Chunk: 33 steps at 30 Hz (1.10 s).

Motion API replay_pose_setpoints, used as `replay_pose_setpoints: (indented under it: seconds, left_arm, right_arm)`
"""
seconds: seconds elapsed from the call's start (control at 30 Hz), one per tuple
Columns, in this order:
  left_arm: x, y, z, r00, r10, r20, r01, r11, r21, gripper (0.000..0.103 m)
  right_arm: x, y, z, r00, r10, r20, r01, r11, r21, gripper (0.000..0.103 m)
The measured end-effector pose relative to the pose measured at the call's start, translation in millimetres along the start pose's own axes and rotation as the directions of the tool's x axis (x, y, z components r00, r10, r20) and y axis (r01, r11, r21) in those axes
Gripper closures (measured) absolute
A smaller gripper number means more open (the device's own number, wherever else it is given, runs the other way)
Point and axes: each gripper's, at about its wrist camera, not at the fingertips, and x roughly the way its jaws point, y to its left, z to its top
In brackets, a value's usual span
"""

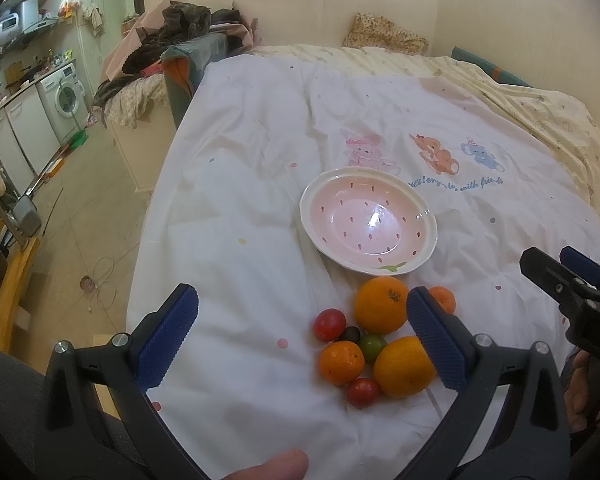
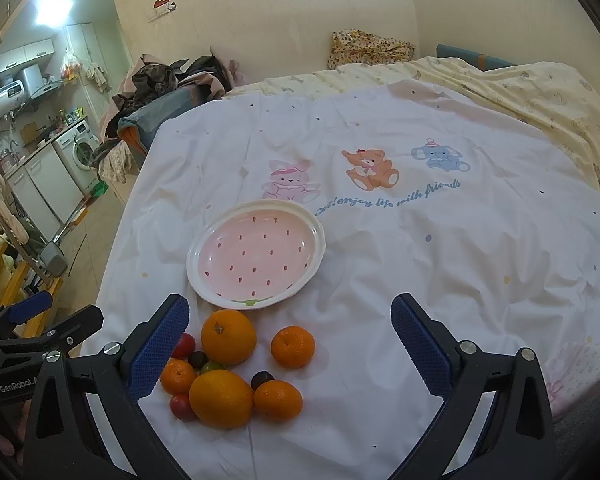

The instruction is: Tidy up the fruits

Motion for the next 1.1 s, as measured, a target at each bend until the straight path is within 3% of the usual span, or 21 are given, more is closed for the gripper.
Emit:
replay_pose_setpoints:
  seconds: [1.1]
  left_arm:
    - [-0.9,-1.2,1.3,1.0,0.009,-0.001,-0.009,1.0,0.002,0.0]
  right_arm:
    - [-4.6,0.1,2.2,1.0,0.003,0.005,-0.003,1.0,0.001,0.0]
